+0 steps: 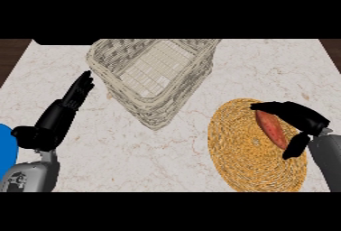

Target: Pick the sweet potato from the placemat and place it in the basket

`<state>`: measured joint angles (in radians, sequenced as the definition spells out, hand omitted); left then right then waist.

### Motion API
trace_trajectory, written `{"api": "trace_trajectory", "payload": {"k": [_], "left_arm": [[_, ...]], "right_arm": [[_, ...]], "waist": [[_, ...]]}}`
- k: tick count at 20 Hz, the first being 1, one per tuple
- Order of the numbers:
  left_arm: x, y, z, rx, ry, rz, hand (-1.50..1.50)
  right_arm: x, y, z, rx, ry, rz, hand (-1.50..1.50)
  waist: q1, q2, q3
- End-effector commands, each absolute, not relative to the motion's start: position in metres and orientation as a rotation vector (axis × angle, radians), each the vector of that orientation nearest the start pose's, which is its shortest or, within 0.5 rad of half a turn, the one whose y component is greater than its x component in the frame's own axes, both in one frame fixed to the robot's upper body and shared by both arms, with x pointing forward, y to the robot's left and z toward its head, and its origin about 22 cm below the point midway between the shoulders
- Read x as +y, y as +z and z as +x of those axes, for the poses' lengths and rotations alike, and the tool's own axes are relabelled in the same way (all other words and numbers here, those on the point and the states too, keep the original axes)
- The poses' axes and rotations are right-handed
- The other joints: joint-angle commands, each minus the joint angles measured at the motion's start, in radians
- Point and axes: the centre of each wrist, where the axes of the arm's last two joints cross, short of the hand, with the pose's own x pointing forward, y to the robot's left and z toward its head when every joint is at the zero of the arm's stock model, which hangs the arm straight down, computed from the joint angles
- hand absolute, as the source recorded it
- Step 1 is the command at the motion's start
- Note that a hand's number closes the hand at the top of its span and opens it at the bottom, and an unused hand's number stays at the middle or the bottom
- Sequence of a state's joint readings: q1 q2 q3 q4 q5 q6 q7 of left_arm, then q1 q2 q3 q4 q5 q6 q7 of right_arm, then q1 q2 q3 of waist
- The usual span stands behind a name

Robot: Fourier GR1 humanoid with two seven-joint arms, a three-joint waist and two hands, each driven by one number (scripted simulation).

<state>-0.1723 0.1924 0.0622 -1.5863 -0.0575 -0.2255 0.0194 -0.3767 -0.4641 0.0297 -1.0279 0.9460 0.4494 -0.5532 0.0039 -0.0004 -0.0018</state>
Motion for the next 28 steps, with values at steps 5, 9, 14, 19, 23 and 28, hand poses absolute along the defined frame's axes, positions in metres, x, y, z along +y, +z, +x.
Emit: {"api": "trace_trajectory", "payload": {"k": [5,9,14,19,23,28], "left_arm": [[0.268,0.060,0.272,-1.682,-0.374,0.041,0.00],[0.269,0.055,0.284,-1.681,-0.385,0.049,0.00],[0.261,0.061,0.280,-1.687,-0.385,0.038,0.00],[0.260,0.060,0.284,-1.688,-0.411,0.018,0.00],[0.254,0.064,0.287,-1.696,-0.434,-0.004,0.00],[0.240,0.065,0.290,-1.712,-0.462,-0.066,0.00]], "right_arm": [[-0.318,-0.004,0.314,-1.240,1.592,-0.280,1.50],[-0.324,0.001,0.321,-1.248,1.697,-0.301,1.50],[-0.239,0.003,0.324,-1.310,1.592,-0.455,1.50],[-0.173,0.006,0.336,-1.226,1.393,-0.581,1.50],[-0.147,0.033,0.345,-1.199,1.281,-0.754,1.50],[-0.134,0.062,0.354,-1.231,1.026,-0.836,1.50]], "waist": [[-0.001,0.000,0.002],[-0.001,0.002,0.002],[-0.002,-0.005,0.001],[0.029,-0.006,-0.009],[0.069,-0.007,-0.003],[0.132,0.001,0.007]]}}
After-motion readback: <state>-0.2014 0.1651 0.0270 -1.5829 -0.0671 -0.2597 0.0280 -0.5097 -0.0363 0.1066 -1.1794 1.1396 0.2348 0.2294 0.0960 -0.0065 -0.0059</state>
